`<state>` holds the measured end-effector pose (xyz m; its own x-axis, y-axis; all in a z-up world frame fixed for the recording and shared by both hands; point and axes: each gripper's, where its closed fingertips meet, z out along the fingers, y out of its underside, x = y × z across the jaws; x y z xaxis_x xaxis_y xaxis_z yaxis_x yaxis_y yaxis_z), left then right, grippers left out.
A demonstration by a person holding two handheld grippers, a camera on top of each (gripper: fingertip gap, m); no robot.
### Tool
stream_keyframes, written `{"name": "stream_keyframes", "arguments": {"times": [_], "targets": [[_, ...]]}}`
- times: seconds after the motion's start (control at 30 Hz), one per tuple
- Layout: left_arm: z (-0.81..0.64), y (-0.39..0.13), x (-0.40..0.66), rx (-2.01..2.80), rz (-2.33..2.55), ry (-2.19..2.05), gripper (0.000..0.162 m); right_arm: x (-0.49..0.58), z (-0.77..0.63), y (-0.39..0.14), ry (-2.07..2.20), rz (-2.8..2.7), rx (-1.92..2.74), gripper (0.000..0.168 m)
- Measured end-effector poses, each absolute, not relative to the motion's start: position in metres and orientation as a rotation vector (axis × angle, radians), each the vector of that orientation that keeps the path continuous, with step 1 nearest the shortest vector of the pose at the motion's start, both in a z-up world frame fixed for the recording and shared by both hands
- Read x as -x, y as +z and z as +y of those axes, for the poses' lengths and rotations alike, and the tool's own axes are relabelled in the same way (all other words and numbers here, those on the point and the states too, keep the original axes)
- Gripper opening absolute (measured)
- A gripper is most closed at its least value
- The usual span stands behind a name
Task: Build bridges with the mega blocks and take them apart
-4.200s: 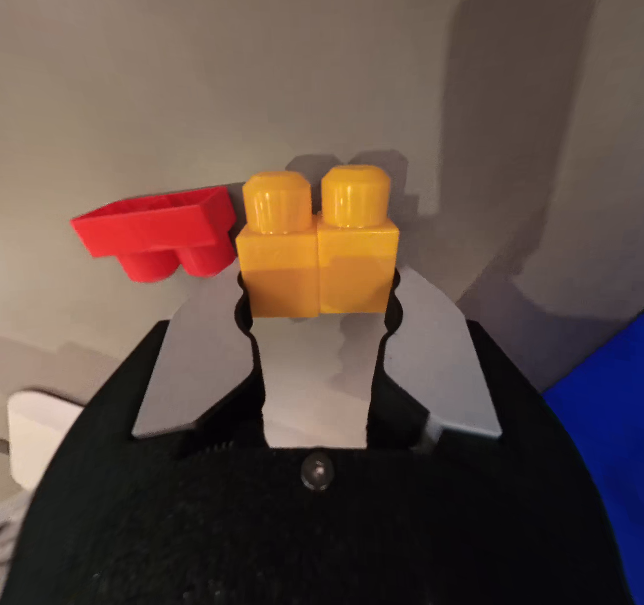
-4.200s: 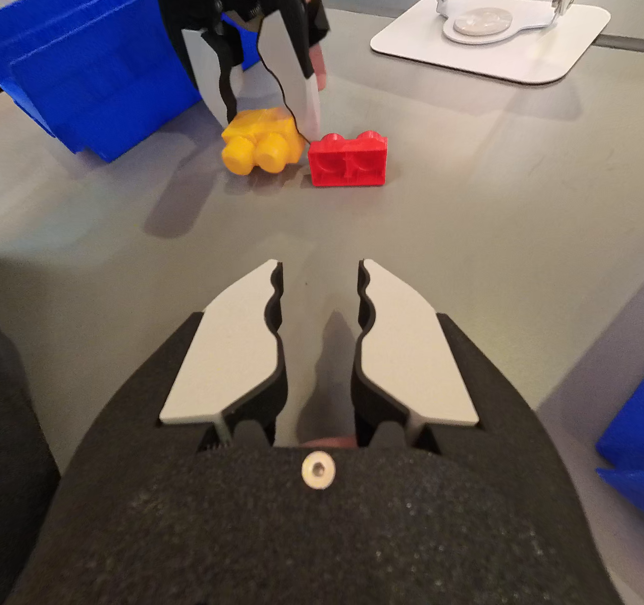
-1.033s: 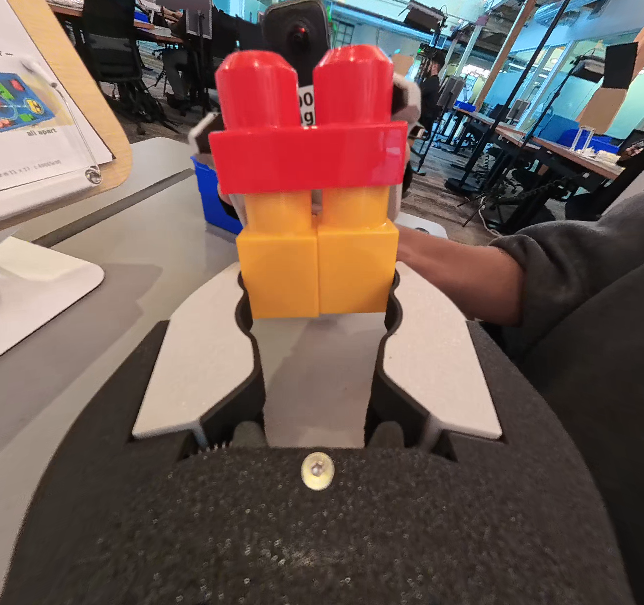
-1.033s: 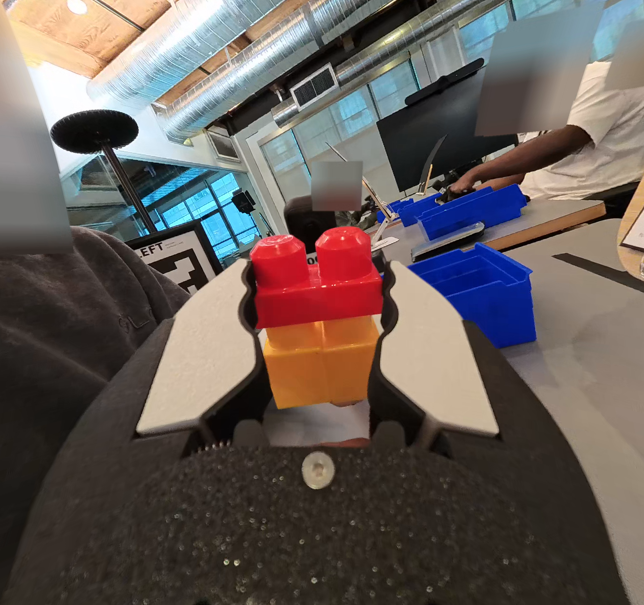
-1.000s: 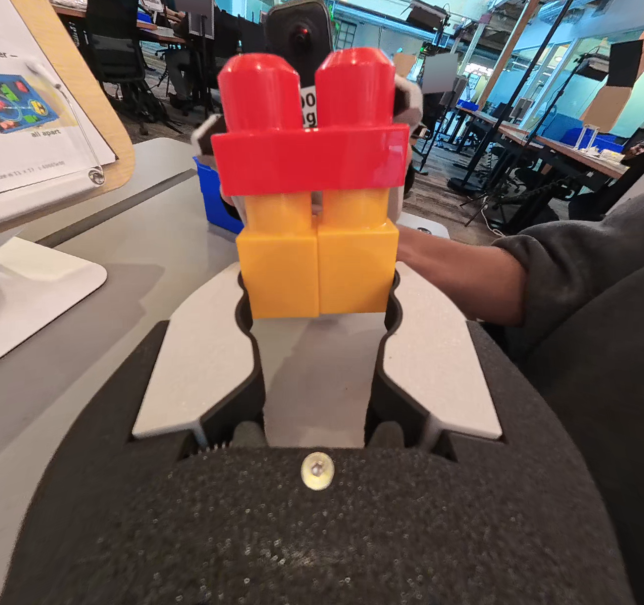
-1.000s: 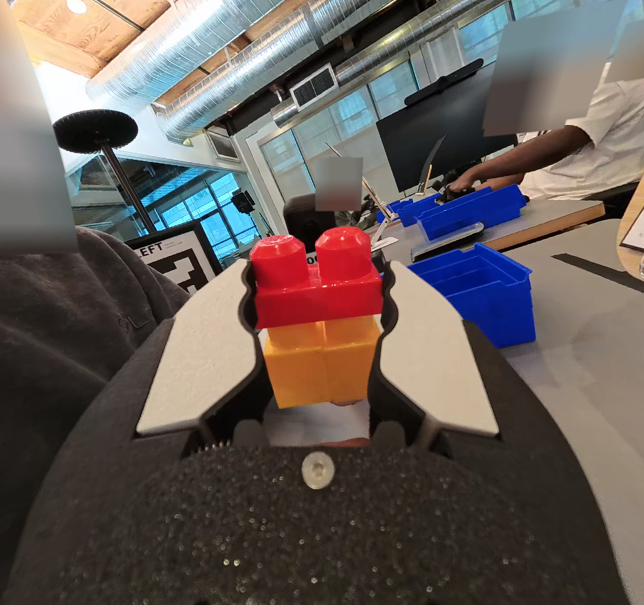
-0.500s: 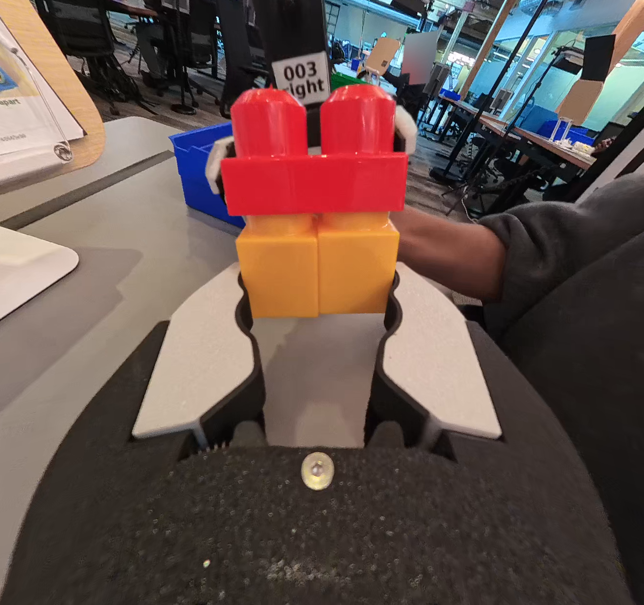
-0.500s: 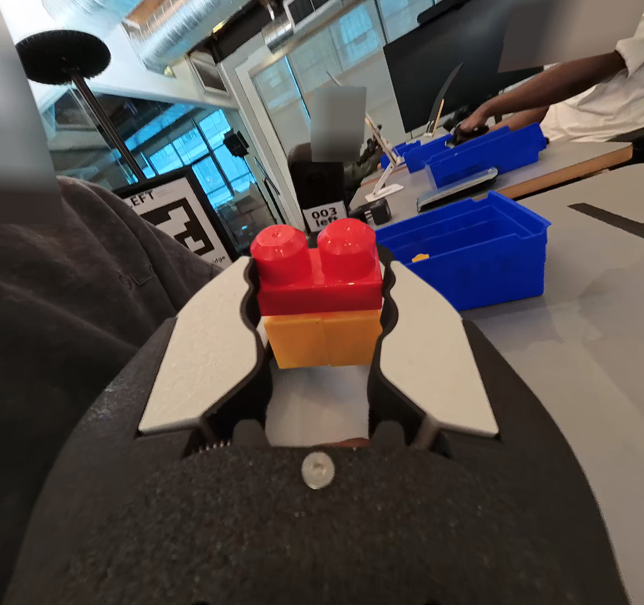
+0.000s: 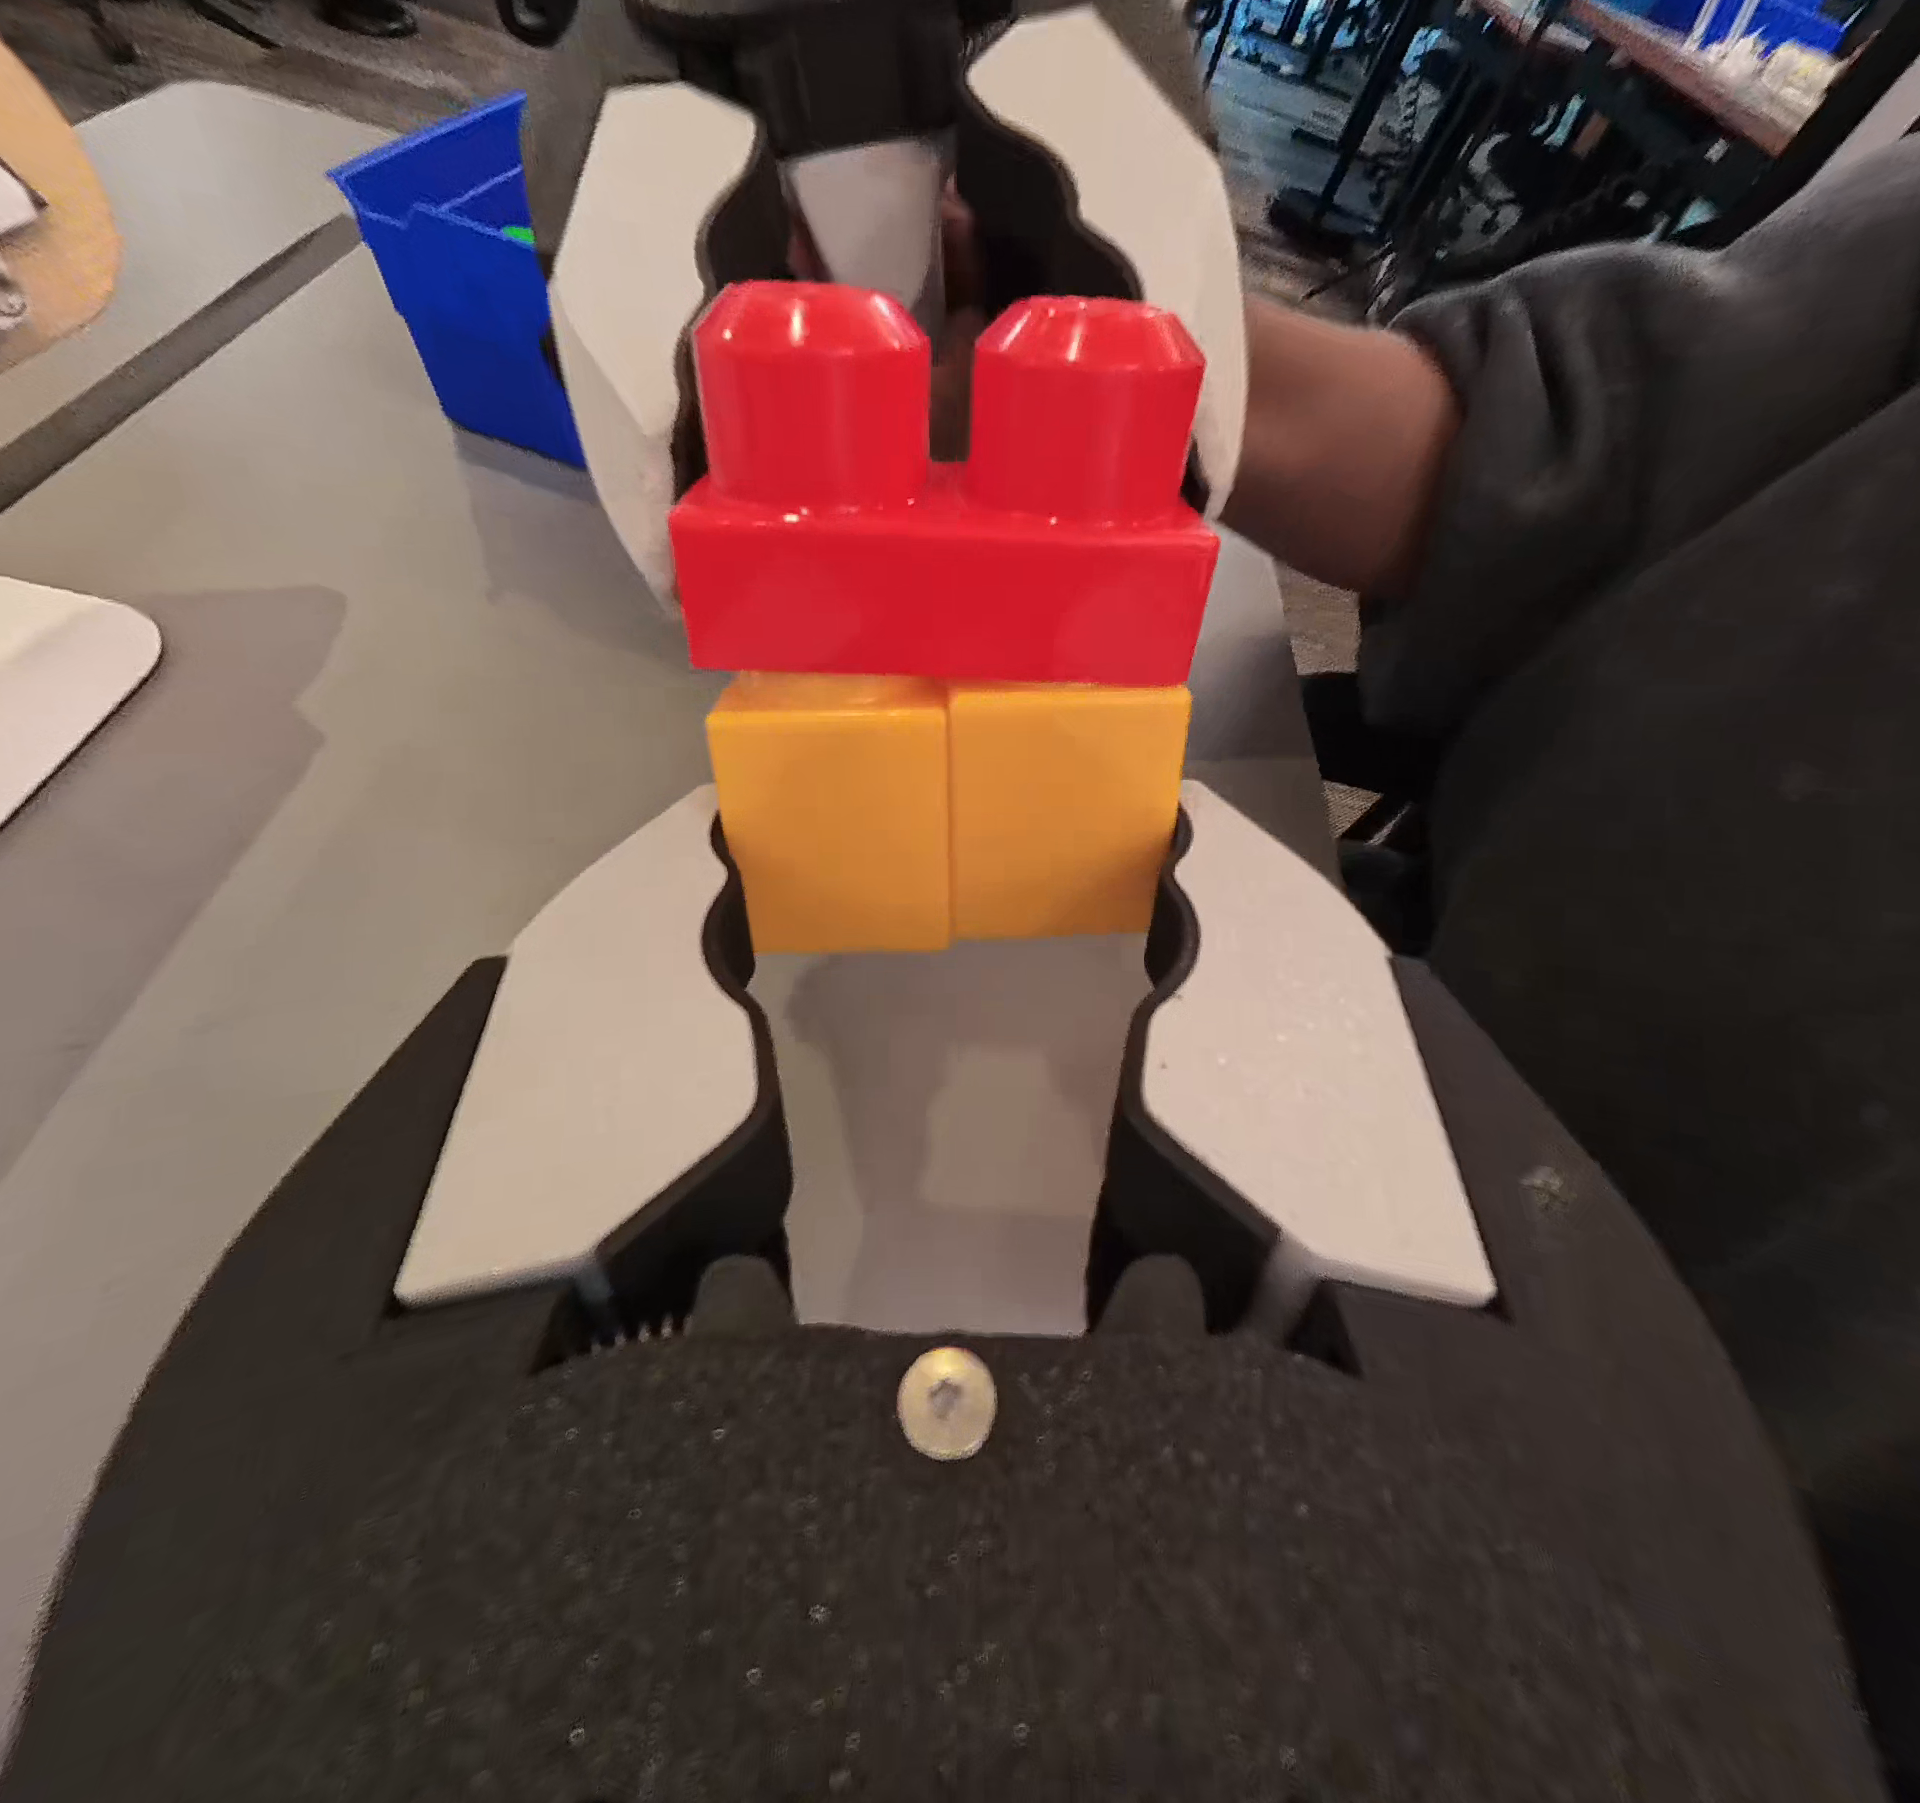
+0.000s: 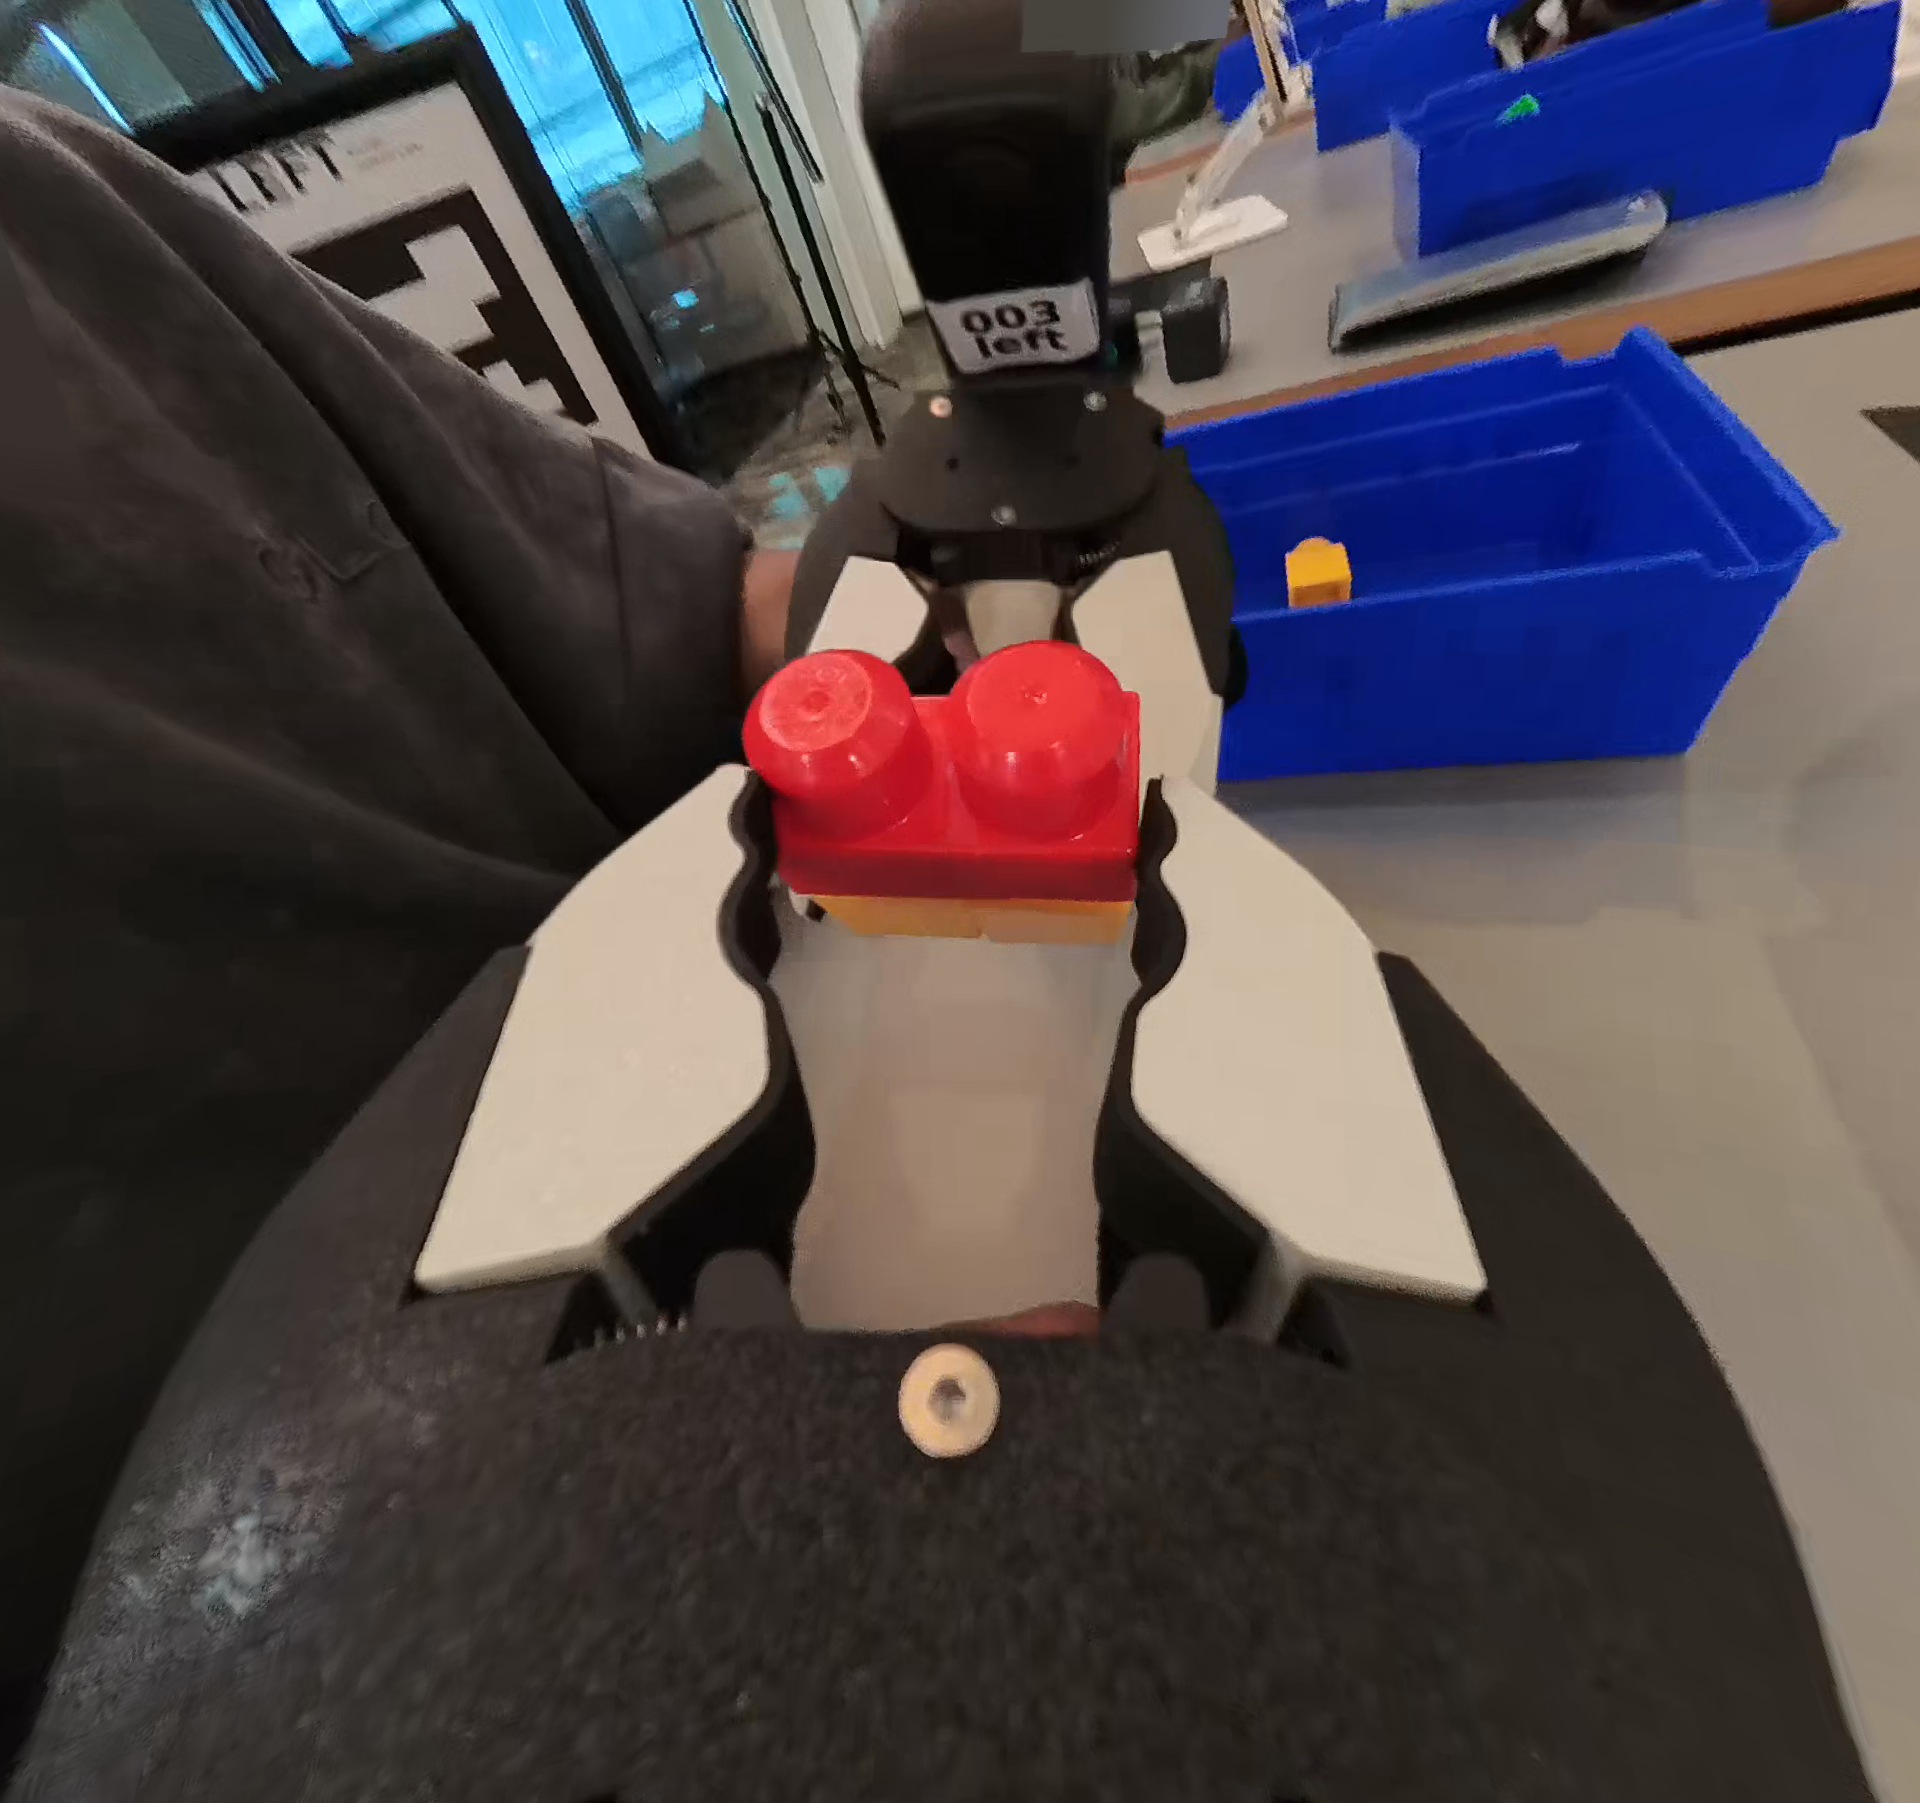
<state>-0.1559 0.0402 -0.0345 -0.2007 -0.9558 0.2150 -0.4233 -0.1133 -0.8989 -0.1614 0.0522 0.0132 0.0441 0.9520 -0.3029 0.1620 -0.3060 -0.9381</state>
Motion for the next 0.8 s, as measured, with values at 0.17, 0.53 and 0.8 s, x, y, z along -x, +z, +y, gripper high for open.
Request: {"name": "stream_keyframes", "arguments": {"times": [0.17,0.53,0.8], "targets": [[0.0394,-0.0309,0.1588,1.521,1.621,-1.321,0.074,0.165,0.0521,0.0143,1.396,-1.113,1.525,0.067],[0.0374,-0.03,0.1556,1.533,1.592,-1.37,0.073,0.1632,0.0535,0.0167,1.448,-1.022,1.437,0.067],[0.0313,-0.0252,0.1531,1.508,1.585,-1.397,0.073,0.1634,0.0478,0.0191,1.494,-0.969,1.372,0.067]]}}
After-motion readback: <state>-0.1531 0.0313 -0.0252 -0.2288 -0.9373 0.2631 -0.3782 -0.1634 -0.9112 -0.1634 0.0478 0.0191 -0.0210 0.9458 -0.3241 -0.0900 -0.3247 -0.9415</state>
